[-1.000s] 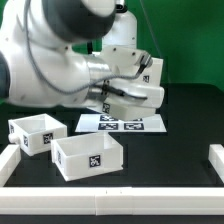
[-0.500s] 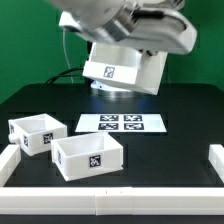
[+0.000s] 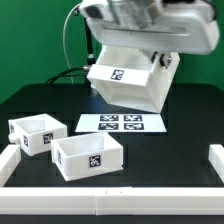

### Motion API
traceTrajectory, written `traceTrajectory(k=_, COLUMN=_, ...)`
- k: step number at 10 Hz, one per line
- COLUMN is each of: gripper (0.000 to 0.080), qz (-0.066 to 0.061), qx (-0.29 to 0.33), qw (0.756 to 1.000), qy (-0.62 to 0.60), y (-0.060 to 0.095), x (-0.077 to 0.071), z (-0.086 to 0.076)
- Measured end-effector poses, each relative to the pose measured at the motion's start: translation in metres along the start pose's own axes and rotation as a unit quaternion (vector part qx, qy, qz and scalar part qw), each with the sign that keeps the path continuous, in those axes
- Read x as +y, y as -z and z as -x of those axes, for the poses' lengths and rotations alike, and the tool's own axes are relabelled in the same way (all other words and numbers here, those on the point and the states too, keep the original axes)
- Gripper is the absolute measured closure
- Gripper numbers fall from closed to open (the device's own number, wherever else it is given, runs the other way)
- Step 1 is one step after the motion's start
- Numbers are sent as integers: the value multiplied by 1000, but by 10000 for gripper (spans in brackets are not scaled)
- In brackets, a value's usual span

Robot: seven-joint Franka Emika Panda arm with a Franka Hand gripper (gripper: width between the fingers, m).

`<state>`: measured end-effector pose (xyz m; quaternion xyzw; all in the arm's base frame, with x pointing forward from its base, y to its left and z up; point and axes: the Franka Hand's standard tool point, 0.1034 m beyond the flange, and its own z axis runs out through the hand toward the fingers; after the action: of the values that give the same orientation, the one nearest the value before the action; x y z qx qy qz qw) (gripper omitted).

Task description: Assemble drawer

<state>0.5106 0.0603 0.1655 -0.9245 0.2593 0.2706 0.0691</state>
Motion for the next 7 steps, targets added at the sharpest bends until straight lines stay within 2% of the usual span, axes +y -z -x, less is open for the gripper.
traceTrajectory(k=1, gripper=734, qz=4, qx=53, qw=999, qy=6, y=-10, x=-9, z=-6)
traceTrajectory(k=2, gripper=734, qz=-5, qx=105, qw=994, qy=9, y=-21, x=-16, z=-9)
traceTrajectory(k=3, gripper=734, qz=-14, qx=131, qw=991, qy=12, y=-25, x=-16, z=-7)
traceTrajectory(k=5, gripper=734, qz=-29, qx=189, qw=981, qy=20, y=-23, x=-27, z=-9)
traceTrajectory(k=7, gripper=734, qz=-44, qx=223, qw=974, qy=7, y=-33, x=-31, z=-5)
